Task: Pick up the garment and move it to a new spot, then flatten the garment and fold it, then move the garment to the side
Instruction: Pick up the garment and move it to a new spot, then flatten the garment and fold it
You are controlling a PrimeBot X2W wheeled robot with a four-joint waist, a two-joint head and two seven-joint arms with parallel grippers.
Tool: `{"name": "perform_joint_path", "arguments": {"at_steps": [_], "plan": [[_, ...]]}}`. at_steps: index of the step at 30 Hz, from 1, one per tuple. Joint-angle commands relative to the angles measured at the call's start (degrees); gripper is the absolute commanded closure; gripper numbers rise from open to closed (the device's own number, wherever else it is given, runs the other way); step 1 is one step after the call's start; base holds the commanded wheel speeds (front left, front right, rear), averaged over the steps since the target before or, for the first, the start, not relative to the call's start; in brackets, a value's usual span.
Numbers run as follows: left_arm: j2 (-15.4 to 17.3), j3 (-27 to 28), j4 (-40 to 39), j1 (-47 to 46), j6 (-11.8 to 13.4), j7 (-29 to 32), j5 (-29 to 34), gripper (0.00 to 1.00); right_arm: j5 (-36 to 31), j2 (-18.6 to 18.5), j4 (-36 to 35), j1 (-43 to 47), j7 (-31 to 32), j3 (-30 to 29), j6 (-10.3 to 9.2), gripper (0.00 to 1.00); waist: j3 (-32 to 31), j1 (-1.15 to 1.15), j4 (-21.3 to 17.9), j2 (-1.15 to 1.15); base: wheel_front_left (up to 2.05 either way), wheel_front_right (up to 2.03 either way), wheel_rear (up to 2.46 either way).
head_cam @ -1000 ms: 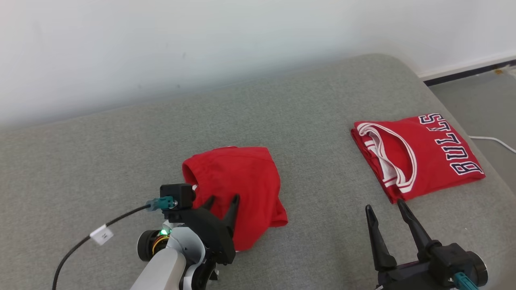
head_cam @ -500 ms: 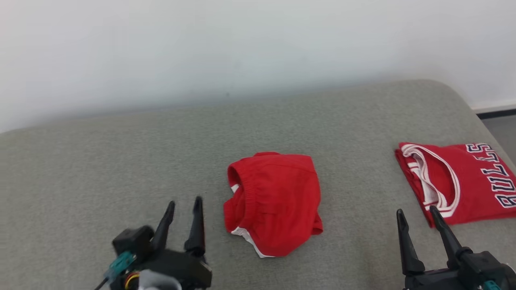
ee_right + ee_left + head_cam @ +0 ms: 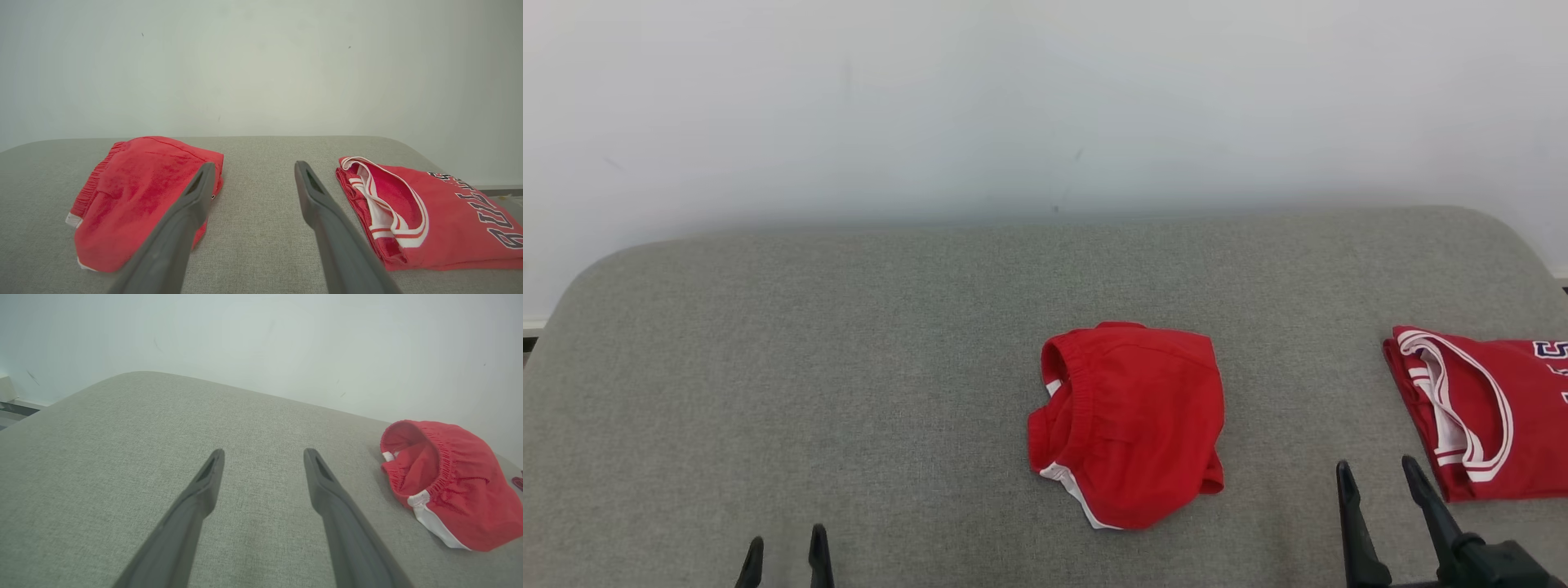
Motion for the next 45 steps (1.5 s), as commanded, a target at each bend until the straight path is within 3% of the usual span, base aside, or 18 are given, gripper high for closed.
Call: {"name": "perform_joint_path", "arguments": {"at_steps": [1, 15, 37, 41, 45], "plan": [[-0.3, 0.8, -0.3, 1.7, -1.2, -0.2, 1.4, 0.00, 0.1, 0.2, 0.6, 1.1, 0.1, 0.0, -0.13, 0.00, -0.2, 0.00, 0.2, 0.00, 0.00, 0.00, 0.00], [-1.8, 4.5, -1.5, 5.2, -6.1, -0.2, 5.0, 0.00, 0.1, 1.1, 4.2, 3.0, -1.1, -0.1, -0.13, 0.00, -0.8, 0.00, -0.5, 0.00, 0.00, 0.00, 0.00], [-2.2, 4.1, -0.9, 3.5, -7.2, -0.2, 4.8, 0.00, -0.2, 1.9, 4.8, 1.8, -2.3, 0.1, -0.14, 0.00, 0.2, 0.00, -1.9, 0.00, 0.00, 0.00, 0.00], [-2.2, 1.5, 1.0, -0.1, -7.3, -0.2, 3.4, 0.00, -0.2, 1.9, 4.8, 1.4, -2.2, 0.7, -0.14, 0.00, 0.7, 0.00, -2.6, 0.00, 0.00, 0.00, 0.00], [-2.1, -4.4, 5.7, -6.1, -7.1, 2.0, 1.6, 0.00, -0.2, 1.8, 4.9, 0.8, -1.9, 1.6, -0.14, 0.00, 1.2, 0.00, -4.0, 0.00, 0.00, 0.00, 0.00]]}}
